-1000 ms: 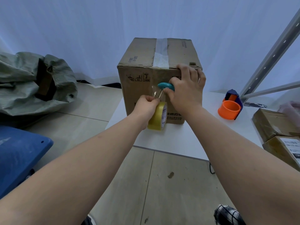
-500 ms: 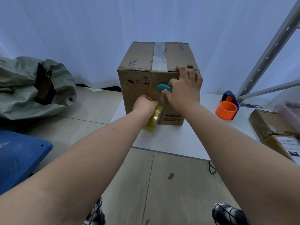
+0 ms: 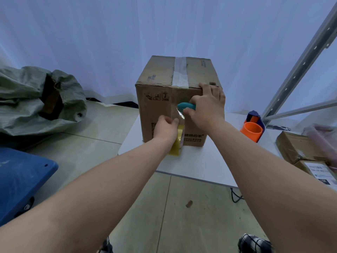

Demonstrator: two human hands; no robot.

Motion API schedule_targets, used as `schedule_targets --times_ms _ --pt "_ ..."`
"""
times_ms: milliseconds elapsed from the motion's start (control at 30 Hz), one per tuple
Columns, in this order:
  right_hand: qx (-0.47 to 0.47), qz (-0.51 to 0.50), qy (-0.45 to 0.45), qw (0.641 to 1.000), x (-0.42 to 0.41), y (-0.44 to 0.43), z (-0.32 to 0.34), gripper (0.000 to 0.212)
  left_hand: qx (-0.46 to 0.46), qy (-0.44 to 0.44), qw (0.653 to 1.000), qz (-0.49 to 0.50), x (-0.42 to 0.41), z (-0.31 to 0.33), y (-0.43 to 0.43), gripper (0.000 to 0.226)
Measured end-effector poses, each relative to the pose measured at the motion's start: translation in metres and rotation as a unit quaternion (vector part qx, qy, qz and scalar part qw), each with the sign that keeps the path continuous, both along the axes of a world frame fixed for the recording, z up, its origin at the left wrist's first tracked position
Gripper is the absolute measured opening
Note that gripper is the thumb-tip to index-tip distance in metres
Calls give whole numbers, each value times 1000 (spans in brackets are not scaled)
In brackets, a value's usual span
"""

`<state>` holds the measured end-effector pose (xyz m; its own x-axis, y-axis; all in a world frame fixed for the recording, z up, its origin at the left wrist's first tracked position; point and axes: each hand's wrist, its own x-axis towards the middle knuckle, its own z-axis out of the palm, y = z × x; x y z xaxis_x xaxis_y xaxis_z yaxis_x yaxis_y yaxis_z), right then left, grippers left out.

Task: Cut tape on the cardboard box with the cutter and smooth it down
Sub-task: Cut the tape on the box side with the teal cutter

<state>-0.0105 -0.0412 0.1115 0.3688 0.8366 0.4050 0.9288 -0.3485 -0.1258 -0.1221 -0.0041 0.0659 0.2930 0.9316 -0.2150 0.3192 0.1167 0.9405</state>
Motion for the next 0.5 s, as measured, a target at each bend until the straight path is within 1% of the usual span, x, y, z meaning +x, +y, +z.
schedule_targets --times_ms 33,100,133,200,267,333,400,467,500 --pt "26 16 13 999 0 -3 -1 30 -10 -8 1000 1 -2 1 0 14" --pt "85 52 11 995 -1 -12 -3 29 -25 -23 999 4 -6 2 1 10" --pt "92 78 26 992 -1 -15 -3 27 -26 -26 999 1 -8 3 2 10" --pt "66 130 113 983 -4 -23 -4 23 -20 -21 999 -13 -11 5 3 12" --pt "29 157 197 967 -4 -28 -3 30 -19 -19 999 -24 -15 6 5 15" --pt "6 158 242 957 -1 -33 -2 39 -27 -21 999 -35 -18 7 6 16" --pt "-2 158 298 941 4 -34 -3 37 -33 -14 998 -47 -20 7 8 17" --pt "-14 160 369 916 7 -36 -4 33 -37 -15 998 -56 -21 6 9 17" --pt "-19 158 378 912 8 -35 -4 32 -40 -17 997 -59 -22 7 8 18"
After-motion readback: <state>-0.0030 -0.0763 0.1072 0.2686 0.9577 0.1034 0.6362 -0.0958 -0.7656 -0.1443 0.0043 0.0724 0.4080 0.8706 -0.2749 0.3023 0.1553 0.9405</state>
